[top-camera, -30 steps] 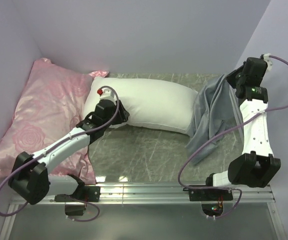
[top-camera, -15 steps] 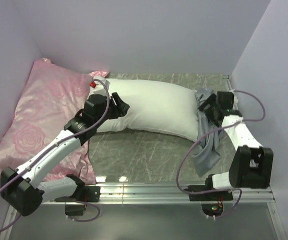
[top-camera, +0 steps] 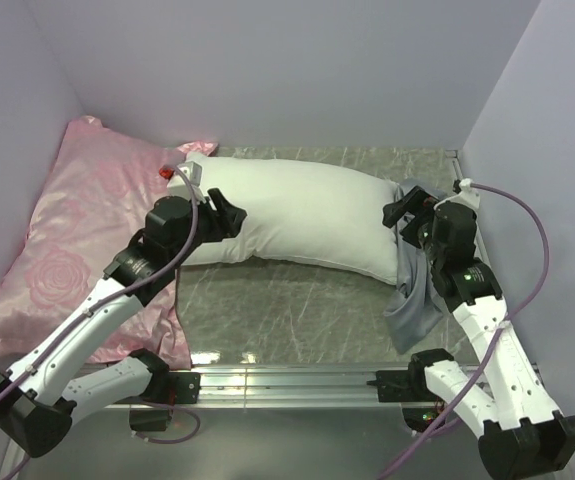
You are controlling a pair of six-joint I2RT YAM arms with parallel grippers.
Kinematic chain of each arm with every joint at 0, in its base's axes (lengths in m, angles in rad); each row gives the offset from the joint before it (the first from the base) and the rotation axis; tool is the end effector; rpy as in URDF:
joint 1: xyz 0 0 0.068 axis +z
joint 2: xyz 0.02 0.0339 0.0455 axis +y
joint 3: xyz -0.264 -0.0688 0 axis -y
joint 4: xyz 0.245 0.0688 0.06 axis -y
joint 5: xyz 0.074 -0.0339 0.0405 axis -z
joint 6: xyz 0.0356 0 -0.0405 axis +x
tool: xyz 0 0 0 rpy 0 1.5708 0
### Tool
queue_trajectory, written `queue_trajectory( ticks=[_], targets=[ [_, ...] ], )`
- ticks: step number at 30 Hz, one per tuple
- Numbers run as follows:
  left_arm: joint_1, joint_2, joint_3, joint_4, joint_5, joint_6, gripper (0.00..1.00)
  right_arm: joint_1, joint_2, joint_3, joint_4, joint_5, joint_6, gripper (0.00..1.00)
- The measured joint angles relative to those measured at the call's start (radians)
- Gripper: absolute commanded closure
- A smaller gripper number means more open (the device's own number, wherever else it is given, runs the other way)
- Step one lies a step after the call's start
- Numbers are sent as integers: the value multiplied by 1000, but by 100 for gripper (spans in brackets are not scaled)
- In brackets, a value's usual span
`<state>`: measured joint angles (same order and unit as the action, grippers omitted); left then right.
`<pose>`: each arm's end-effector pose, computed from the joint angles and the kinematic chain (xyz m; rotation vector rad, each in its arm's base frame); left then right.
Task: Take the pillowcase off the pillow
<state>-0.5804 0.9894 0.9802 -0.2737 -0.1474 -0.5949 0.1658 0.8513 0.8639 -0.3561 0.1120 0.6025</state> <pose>0.1914 -0.1192 0.3614 -0.1193 1.9024 -0.6752 0.1912 0.0280 0.3383 0.4930 1.8696 0.4096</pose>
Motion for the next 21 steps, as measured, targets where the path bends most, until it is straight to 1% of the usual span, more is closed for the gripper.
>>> queue_trajectory(
  ticks=[7, 14, 21],
  targets=[
    [0, -74, -46, -12, -34, 6, 37, 39, -57, -19, -6, -9, -16, 0],
    [0, -107, -70, -19, -41, 7, 39, 46, -117, -36, -7, -2, -37, 0],
    [0, -123, -87, -21, -46, 8, 40, 46, -110, -38, -6, 0, -47, 0]
  ],
)
